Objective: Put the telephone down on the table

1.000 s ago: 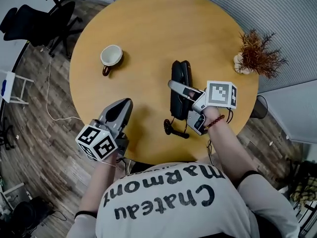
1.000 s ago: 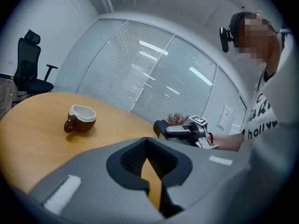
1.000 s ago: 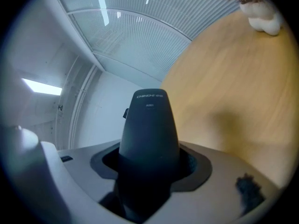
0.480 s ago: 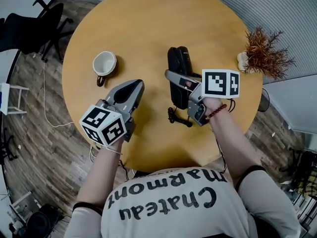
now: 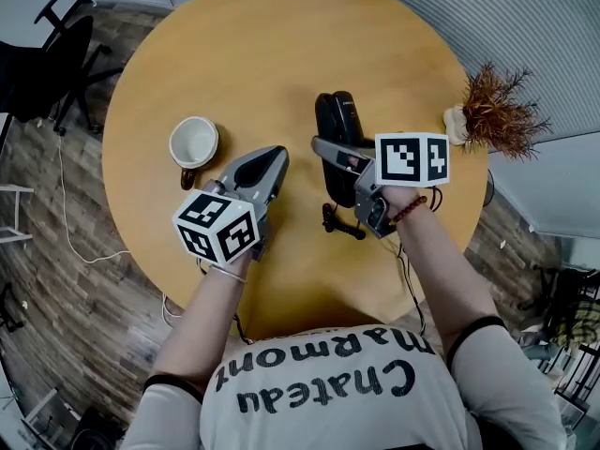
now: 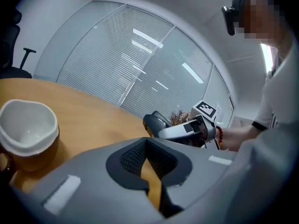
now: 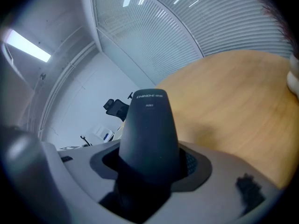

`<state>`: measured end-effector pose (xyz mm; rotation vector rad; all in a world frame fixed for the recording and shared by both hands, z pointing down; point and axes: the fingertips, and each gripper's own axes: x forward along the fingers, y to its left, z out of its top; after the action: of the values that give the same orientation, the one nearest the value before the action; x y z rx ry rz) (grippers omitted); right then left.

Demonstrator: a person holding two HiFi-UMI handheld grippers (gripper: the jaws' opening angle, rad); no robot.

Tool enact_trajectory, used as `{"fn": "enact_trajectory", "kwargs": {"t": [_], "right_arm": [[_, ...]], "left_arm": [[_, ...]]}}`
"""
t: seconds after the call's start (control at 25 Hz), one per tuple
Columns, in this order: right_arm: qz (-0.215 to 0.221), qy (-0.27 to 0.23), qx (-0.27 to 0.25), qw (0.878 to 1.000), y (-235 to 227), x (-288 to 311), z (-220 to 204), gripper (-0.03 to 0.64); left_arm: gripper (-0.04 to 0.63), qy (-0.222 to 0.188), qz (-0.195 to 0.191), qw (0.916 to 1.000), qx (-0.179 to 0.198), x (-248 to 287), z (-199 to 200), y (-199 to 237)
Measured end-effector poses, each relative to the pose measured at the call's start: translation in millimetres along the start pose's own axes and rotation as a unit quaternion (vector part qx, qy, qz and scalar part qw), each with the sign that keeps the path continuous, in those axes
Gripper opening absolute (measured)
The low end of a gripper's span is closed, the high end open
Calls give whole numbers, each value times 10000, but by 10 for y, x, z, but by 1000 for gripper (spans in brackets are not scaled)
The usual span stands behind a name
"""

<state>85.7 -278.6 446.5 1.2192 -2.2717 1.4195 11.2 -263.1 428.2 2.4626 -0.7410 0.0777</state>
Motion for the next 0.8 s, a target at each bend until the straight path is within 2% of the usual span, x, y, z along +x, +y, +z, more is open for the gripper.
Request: {"fn": "enact_trajectory", "kwargs": {"t": [0.2,0.4,0.52,0.8], "right_arm": [[-290,128,-87,9995,-103,-11,31,295],[-515,377,-231,9977,-276,271,252,295],[-635,558,-297,9960,-364,462,469,295],[-937,969,-471,9898,-582,686,709,295]], "left_arm": [[-11,212,-71,9997,-20,162,-132,-30],[-11,551,-23,9984,119,352,-144,216],[-11,728,-198,9970,154,472,-78,330],[-11,875,-708,9917,627,540,-144,256]]}}
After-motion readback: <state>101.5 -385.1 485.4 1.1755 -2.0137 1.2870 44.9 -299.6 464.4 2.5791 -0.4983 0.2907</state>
